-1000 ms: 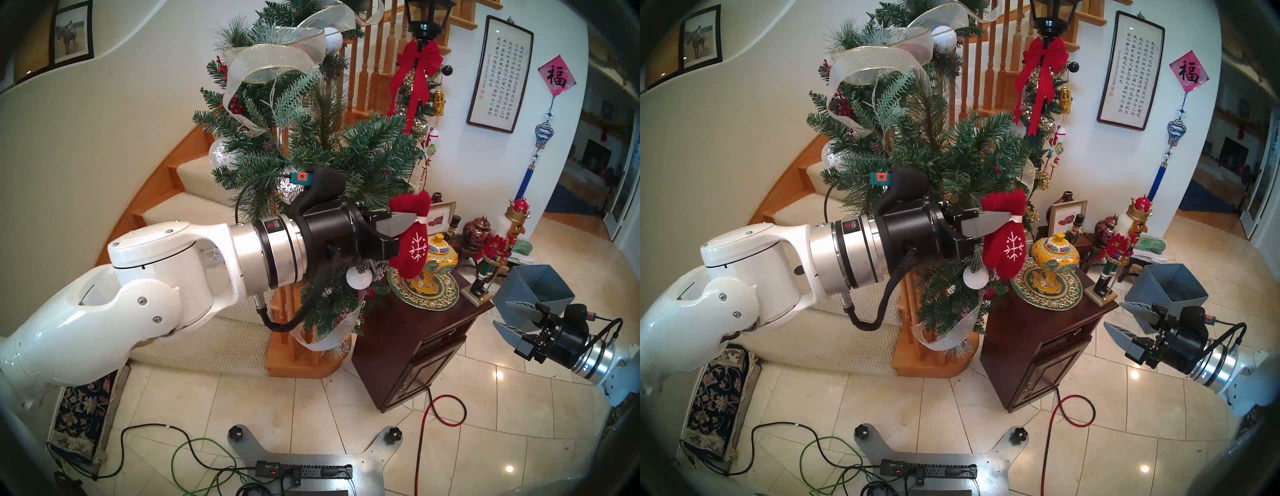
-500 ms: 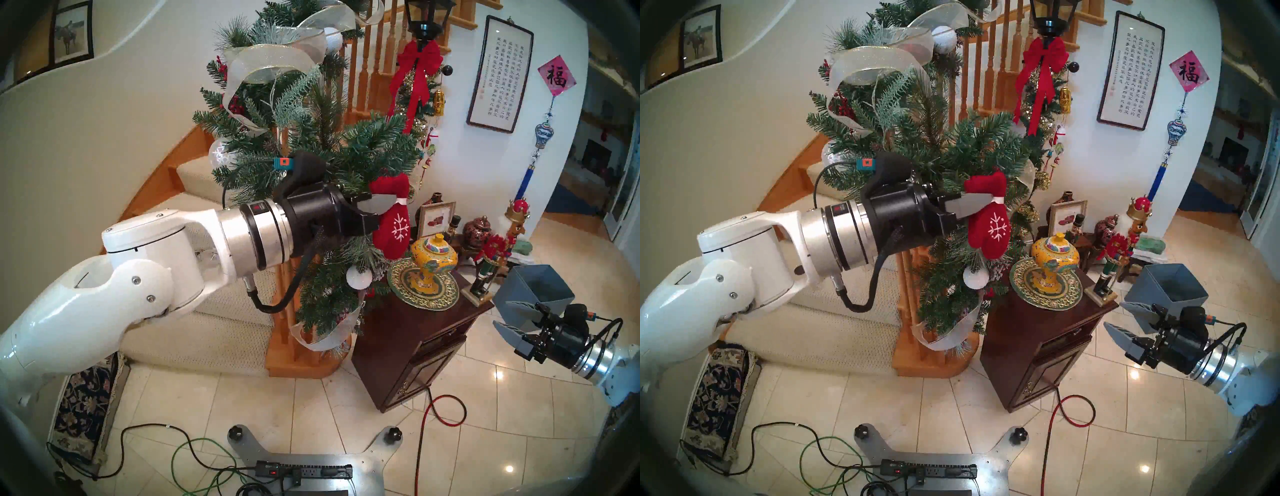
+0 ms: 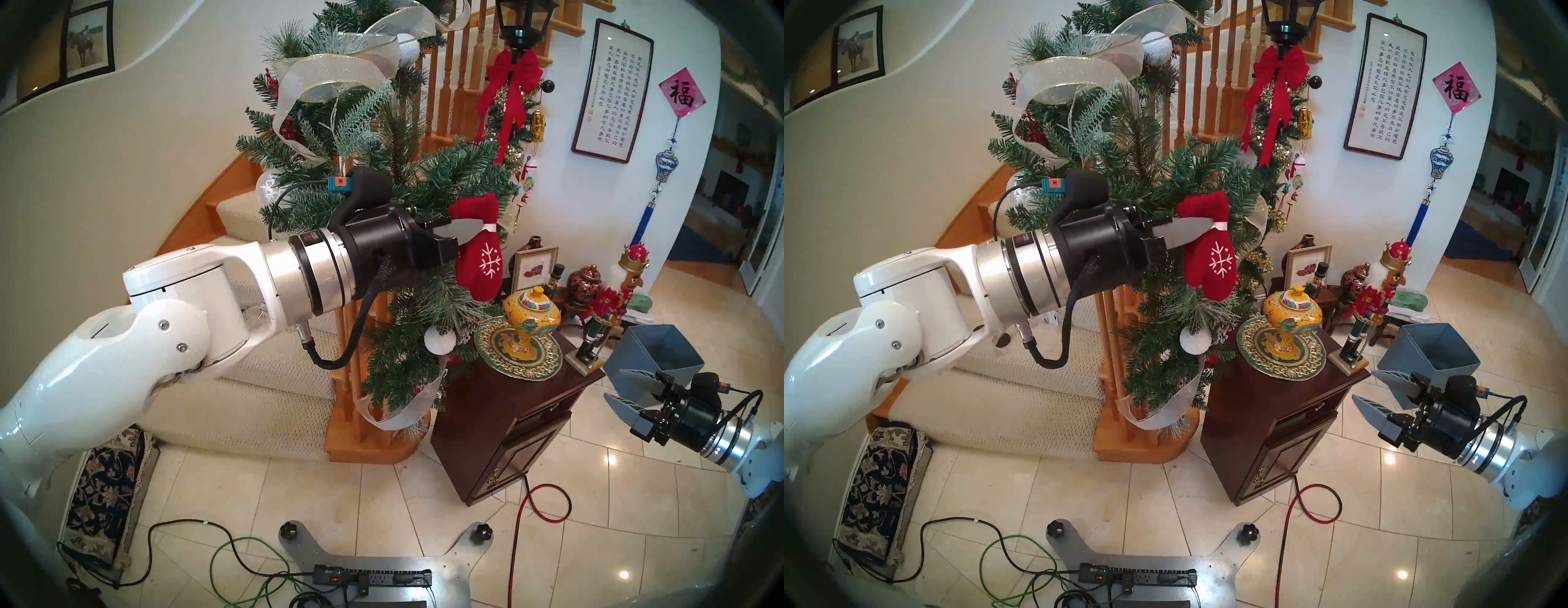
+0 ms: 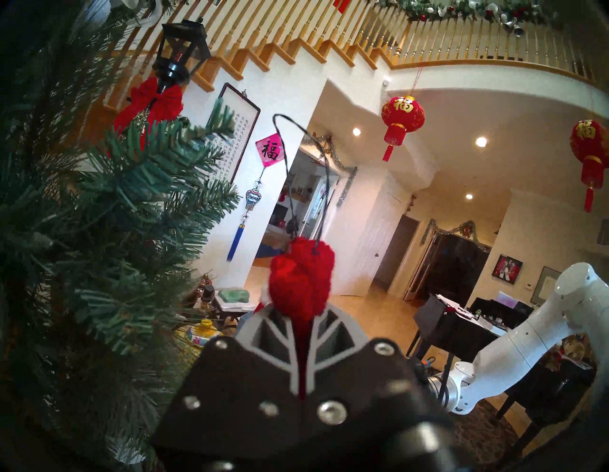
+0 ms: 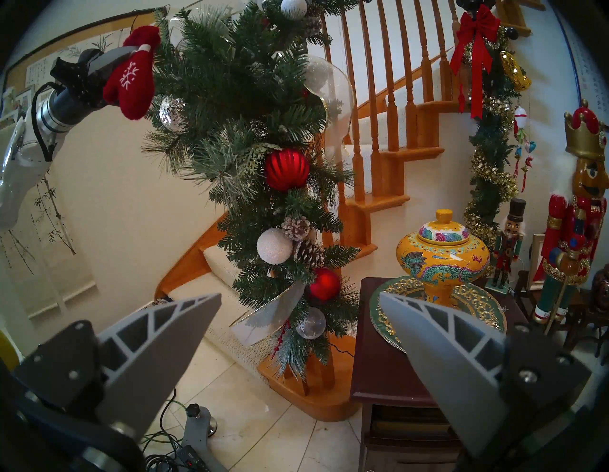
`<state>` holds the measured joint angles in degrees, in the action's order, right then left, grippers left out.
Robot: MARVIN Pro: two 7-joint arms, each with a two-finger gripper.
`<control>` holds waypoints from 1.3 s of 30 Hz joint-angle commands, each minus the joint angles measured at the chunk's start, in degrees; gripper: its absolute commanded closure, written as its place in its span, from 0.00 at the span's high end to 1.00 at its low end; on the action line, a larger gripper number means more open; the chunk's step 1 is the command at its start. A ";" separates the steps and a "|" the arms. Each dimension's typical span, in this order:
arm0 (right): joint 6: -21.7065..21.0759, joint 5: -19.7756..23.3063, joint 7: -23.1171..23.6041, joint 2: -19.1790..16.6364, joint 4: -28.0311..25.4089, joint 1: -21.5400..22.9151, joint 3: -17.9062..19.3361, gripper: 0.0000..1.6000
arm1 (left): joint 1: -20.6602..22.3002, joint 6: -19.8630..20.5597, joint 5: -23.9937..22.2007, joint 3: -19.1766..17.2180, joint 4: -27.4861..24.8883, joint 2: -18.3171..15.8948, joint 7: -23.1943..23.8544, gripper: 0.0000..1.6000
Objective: Hang the ornament onto the Christmas-tree-style decoration
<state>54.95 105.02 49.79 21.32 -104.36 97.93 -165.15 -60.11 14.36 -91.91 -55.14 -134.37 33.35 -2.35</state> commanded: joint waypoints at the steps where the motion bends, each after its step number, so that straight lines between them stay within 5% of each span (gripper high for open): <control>1: 0.05 -0.12 5.71 -0.02 -0.08 0.27 0.15 1.00 | 1.00 -0.25 -1.09 -0.83 0.45 1.03 0.33 0.00; 13: 0.05 0.64 8.26 -0.09 0.33 0.32 0.15 1.00 | 2.01 -0.02 -2.36 -1.63 2.70 1.87 0.30 0.00; 39: 0.05 0.08 6.22 -0.04 0.01 0.28 0.15 1.00 | 3.94 1.94 -4.87 -1.35 5.64 5.30 0.32 0.00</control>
<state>54.95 105.09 49.79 21.32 -104.32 97.94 -165.15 -57.58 16.25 -95.51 -55.89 -129.66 37.20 -2.15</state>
